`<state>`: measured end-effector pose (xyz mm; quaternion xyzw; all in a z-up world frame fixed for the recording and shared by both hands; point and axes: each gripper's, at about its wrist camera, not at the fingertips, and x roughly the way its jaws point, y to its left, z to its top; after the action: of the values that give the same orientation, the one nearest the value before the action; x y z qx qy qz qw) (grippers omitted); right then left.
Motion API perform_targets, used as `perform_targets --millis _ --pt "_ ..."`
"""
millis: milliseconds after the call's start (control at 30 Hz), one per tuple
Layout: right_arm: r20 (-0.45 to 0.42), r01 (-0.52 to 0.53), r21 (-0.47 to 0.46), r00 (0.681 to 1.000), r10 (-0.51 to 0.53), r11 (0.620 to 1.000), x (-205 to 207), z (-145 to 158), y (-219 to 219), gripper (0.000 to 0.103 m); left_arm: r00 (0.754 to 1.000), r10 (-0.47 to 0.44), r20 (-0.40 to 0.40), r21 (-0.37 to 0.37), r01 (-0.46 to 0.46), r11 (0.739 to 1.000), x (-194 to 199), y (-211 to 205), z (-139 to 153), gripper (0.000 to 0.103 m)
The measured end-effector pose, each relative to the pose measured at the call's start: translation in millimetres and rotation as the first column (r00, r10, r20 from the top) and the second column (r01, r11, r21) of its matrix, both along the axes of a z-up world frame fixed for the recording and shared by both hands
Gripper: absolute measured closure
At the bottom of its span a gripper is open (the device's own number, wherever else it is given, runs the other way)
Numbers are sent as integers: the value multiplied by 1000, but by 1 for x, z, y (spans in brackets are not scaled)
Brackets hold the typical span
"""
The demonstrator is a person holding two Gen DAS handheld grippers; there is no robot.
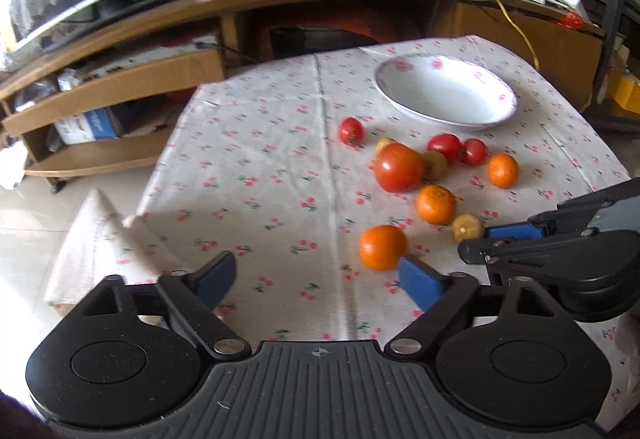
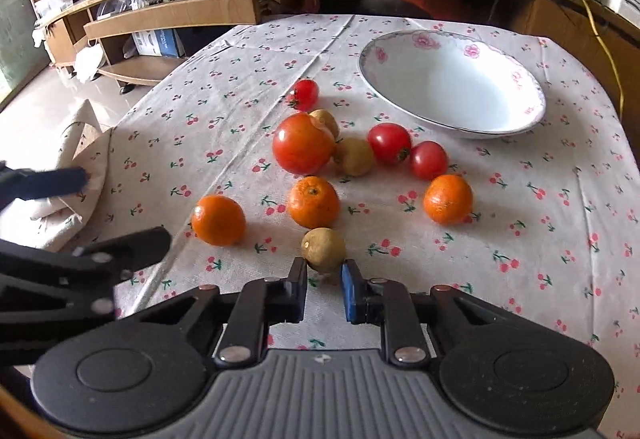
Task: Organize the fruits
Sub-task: 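Grasp a small brown fruit with the right tool while the left tool grasps a tangerine, then carry both fruits over the white bowl while the left tool releases its tangerine inside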
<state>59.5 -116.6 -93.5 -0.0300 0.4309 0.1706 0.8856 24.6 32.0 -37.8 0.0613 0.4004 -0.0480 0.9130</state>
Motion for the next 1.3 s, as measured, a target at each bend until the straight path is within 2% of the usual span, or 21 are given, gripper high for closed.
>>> perform_targets --millis 133,300,467,533,633,800,967,1033,1100,1167,1233,1300 --pt "10 25 33 1000 -25 999 -6 7 -16 83 999 -35 -15 -6 34 999 6 -10 -5 29" --pt "5 48 72 999 -48 996 -9 12 -31 90 998 -58 -36 -32 57 998 17 -22 -11 35" --pt "-4 46 78 999 -46 996 -9 7 -35 90 993 -50 -105 -80 42 996 34 -25 -26 57" --pt "0 42 79 999 -42 996 -10 7 -36 90 992 -51 -116 -94 40 995 35 -25 -30 59" --pt "2 35 79 999 -35 996 -10 6 -37 90 992 -67 -106 -71 60 996 32 -28 -29 63" --pt "5 -1 84 1000 1 996 -15 5 -35 91 991 -78 -111 -93 68 993 29 -23 -28 63" --pt "-6 -50 60 999 50 997 -15 1 -26 90 989 -107 -102 -68 100 993 26 -25 -27 61" --pt "-10 -39 54 999 40 998 -14 -1 -27 90 989 -111 -93 -62 106 992 26 -25 -27 60" --pt "-3 -41 40 999 41 998 -13 -1 -28 86 989 -119 -83 -56 115 992 26 -26 -26 53" --pt "1 -30 53 1000 30 998 -13 0 -31 77 990 -120 -71 -55 116 992 26 -26 -24 39" --pt "3 -31 58 1000 31 998 -10 0 -31 66 991 -125 -56 -61 122 991 27 -26 -23 36" --pt "14 -29 53 1000 28 998 -8 -1 -30 64 992 -119 -46 -52 116 992 28 -26 -22 35"
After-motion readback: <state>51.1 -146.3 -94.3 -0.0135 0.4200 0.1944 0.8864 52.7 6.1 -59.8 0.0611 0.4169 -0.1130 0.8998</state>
